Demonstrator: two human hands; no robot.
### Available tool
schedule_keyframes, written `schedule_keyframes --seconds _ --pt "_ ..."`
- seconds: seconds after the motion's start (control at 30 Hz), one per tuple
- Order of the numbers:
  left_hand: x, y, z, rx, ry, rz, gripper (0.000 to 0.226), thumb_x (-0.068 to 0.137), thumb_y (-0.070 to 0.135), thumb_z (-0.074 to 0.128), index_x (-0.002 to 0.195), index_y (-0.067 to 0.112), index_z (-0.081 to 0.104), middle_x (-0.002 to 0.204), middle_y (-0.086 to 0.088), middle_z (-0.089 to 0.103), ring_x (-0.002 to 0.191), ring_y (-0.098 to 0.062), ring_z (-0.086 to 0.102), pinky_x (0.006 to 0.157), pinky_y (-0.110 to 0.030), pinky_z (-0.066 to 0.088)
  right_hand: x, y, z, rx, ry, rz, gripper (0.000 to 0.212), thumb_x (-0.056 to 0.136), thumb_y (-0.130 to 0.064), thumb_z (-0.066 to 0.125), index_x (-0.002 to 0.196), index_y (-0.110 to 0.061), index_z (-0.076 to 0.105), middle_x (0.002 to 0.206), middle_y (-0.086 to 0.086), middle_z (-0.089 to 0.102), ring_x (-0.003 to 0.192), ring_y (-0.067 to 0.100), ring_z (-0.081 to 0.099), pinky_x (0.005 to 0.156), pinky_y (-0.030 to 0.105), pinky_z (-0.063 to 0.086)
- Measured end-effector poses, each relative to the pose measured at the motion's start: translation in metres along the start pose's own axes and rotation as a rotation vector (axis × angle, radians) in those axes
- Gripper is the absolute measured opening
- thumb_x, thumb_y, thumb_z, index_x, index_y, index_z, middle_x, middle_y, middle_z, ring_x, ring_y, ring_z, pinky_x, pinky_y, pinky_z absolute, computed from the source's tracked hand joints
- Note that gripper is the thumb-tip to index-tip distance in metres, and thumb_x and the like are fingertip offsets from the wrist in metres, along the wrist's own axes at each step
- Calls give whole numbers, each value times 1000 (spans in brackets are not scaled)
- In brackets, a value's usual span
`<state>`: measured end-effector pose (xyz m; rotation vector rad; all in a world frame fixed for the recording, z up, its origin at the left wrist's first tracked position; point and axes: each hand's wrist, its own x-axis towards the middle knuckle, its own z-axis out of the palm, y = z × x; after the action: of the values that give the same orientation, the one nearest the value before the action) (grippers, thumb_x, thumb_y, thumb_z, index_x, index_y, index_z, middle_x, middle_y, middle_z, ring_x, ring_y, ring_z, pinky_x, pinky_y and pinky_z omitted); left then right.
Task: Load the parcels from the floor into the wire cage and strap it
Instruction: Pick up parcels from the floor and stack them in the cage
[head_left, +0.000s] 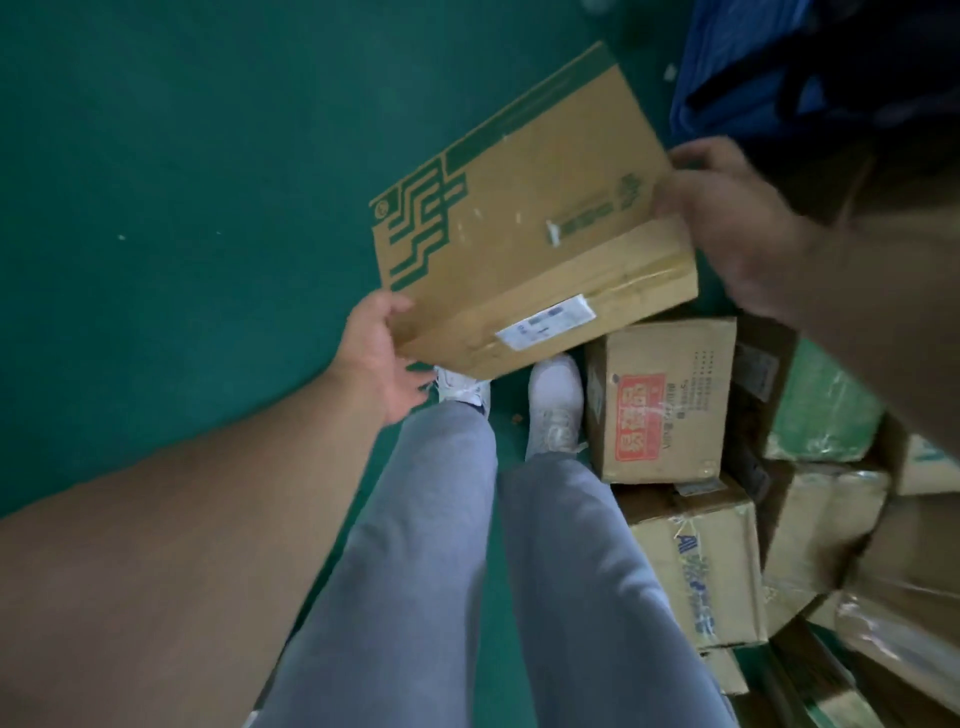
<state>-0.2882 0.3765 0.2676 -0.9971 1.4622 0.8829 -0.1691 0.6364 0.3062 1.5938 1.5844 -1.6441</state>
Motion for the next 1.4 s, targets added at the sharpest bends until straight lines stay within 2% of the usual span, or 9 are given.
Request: schedule_keyframes --seconds 0.17,0.3,0.43,0.6,0.73,0.8,1.07,1.27,1.4 --pt "-110 -7 -65 -182 57 78 42 83 56 54 108 25 66 126 -5 64 129 -42 49 125 -56 7 -91 -61 -5 -136 -168 -110 64 90 -25 63 148 -42 42 123 -11 68 109 13 68 94 39 53" --pt "-199 -46 -99 -342 77 177 56 87 63 50 112 16 66 126 -5 65 120 -36 52 121 -49 21 -179 -94 -10 -242 -124 -209 58 87 -38 66 142 -31 49 125 -11 65 115 12 62 109 42 46" --pt "-276 -127 -120 -552 48 184 50 90 58 52 111 14 65 125 -16 61 116 -36 59 112 -49 44 -266 -121 -3 -395 -189 -399 34 97 -35 60 131 -34 62 110 -26 64 104 -8 58 92 22 45" --pt "-348 -241 -122 -812 74 126 49 87 41 52 133 24 59 115 -11 66 94 -33 63 100 -42 49 -358 -134 39 -729 -463 -595 47 98 -36 61 144 -42 50 120 -26 61 96 -21 54 84 7 38" --pt "-392 -331 -128 -1022 124 69 18 82 32 53 99 27 55 97 -9 60 83 -27 60 77 -32 52 -422 -113 93 -995 -606 -635 52 100 -40 55 150 -42 42 130 -20 58 112 5 59 91 20 37" --pt "-405 -380 -133 -1136 132 61 5 82 27 53 87 25 51 83 -4 52 69 -21 49 58 -26 41 -452 -85 118 -1085 -643 -636 52 99 -41 54 150 -39 43 132 -12 61 114 14 59 92 27 38" --pt "-416 -580 -158 -1277 280 78 20 88 15 45 70 22 50 48 2 55 66 -22 49 69 -32 41 -553 115 122 -1184 -693 -569 90 62 -67 54 146 -41 37 131 0 59 110 26 64 101 45 52" --pt "-427 -781 -156 -1272 386 168 9 76 25 54 69 21 50 64 -4 51 61 -24 46 62 -30 38 -655 276 107 -1254 -710 -494 69 83 -46 60 147 -32 38 127 -3 60 110 23 61 98 41 50" --pt "-409 -956 -151 -1371 469 132 38 46 37 59 80 20 53 79 -8 48 75 -25 45 71 -43 41 -743 373 100 -1343 -828 -470 76 91 -33 66 156 -24 27 118 -8 64 104 17 63 92 35 47"
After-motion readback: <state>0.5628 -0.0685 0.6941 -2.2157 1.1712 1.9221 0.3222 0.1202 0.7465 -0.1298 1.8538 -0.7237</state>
